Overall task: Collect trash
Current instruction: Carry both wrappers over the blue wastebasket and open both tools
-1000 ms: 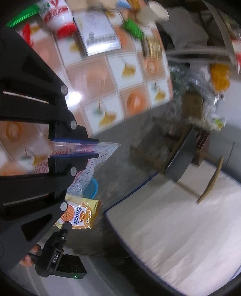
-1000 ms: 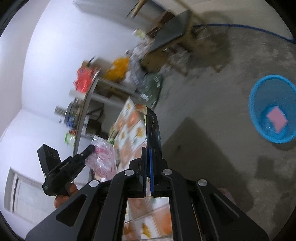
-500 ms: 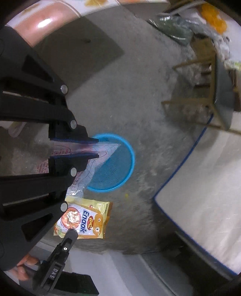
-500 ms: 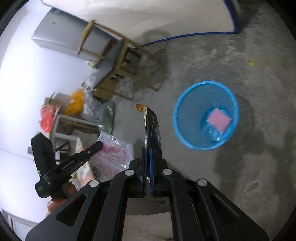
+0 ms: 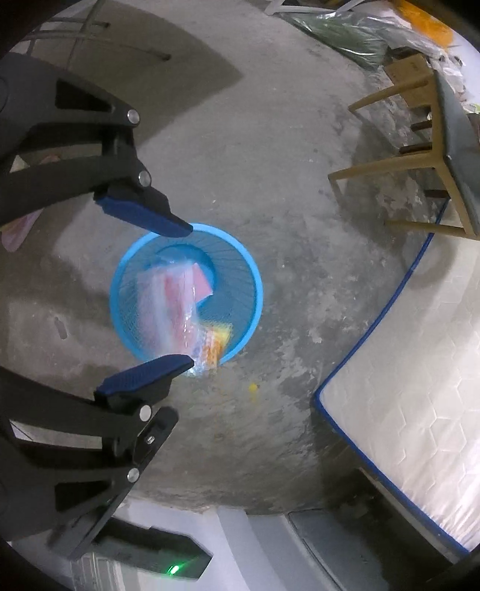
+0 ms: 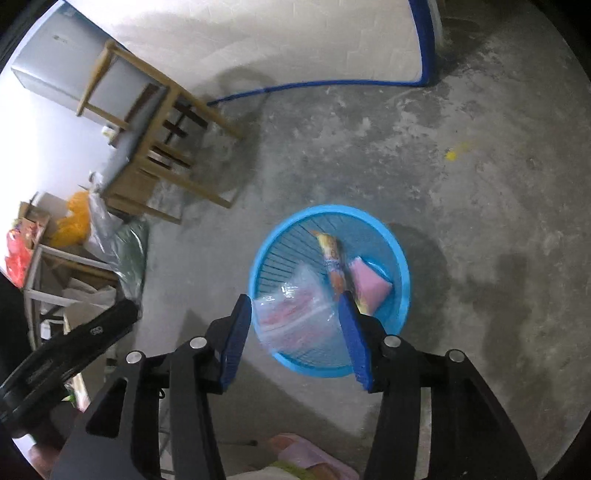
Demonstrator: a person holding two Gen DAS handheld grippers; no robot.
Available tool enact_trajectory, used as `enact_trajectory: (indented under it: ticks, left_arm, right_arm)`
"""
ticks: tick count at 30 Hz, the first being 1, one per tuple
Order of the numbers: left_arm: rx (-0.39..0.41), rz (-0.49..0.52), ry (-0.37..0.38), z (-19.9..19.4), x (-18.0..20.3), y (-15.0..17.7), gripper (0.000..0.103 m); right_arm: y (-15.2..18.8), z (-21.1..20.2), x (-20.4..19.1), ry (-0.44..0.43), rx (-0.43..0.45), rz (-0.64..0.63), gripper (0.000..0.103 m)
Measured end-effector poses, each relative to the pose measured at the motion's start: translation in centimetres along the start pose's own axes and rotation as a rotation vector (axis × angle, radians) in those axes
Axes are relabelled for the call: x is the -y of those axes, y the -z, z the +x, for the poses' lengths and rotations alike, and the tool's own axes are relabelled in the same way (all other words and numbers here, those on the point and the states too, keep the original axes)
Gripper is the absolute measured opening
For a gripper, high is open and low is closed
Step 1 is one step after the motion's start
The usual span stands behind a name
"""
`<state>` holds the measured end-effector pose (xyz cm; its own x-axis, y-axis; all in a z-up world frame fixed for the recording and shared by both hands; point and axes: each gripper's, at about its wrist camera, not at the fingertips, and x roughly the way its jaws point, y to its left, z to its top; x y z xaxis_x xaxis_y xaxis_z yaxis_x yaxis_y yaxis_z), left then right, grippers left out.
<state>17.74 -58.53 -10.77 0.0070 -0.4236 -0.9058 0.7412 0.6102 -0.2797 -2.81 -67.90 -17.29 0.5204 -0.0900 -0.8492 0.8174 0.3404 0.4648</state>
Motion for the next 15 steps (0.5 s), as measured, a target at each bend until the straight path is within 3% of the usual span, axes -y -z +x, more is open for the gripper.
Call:
enact_trajectory:
  ticks: [8, 15]
  left_arm:
    - [0.031, -0.03, 0.016, -4.6, -3.9, 2.6, 0.063]
    - [0.136, -0.009, -0.022, -14.2, -9.1, 6.2, 0.064]
  right_arm:
    - [1.7, -0.3, 1.3, -0.011, -0.001, -0.024, 0.048]
    - [5.4, -5.0, -0.4, -0.054, 0.025, -0.105, 0.06]
